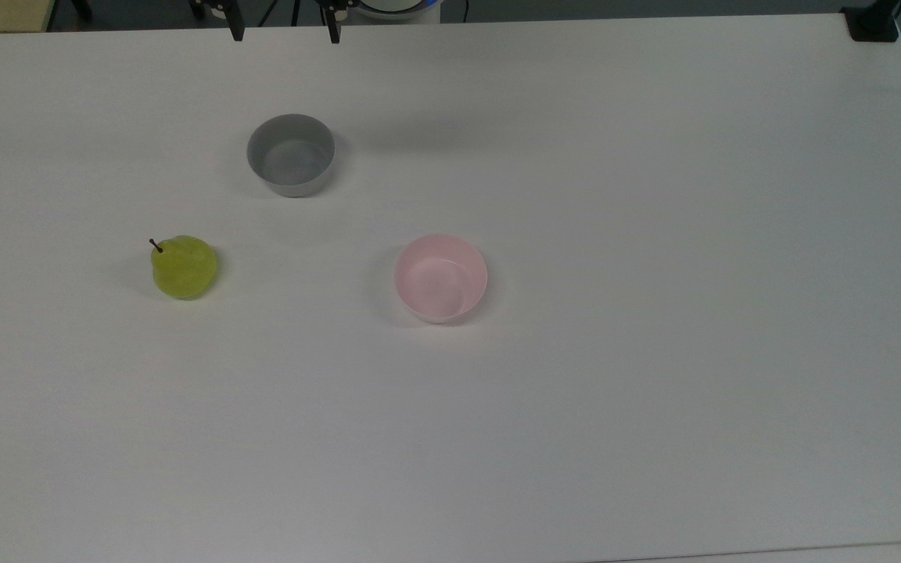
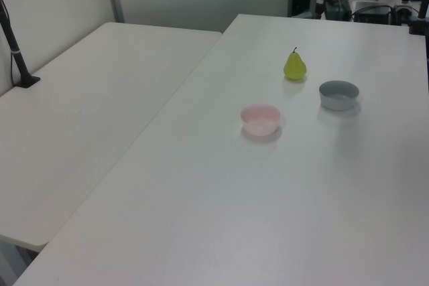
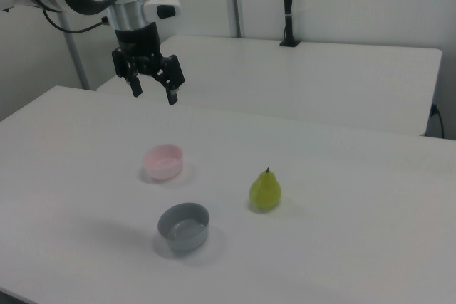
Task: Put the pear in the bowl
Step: 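Move the open gripper over the yellow-green pear and lower it, then close the gripper around the pear's body, then lift the pear and carry it over the pink bowl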
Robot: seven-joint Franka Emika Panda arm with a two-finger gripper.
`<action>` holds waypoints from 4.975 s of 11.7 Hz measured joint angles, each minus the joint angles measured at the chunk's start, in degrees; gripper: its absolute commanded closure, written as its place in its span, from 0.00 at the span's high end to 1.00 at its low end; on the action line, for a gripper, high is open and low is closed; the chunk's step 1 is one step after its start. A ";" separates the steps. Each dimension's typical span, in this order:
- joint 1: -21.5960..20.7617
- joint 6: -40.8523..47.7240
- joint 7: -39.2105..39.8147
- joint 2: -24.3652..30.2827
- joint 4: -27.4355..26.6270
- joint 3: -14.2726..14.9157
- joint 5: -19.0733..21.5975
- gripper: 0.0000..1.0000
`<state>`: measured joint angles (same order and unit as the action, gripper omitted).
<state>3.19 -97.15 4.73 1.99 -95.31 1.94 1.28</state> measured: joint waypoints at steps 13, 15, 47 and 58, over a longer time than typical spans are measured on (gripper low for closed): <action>7.81 -23.39 20.64 -13.99 -3.89 0.35 -5.89 1.00; 8.91 -28.40 20.36 -16.18 -5.33 0.41 -5.89 1.00; 9.78 -41.05 -0.57 -21.55 -6.94 0.00 -5.86 0.02; 6.06 -28.99 -12.44 -13.54 -7.38 -19.20 -5.78 0.03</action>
<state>9.25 -126.14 -7.72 -11.54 -102.69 -17.25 -4.50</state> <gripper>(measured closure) 0.295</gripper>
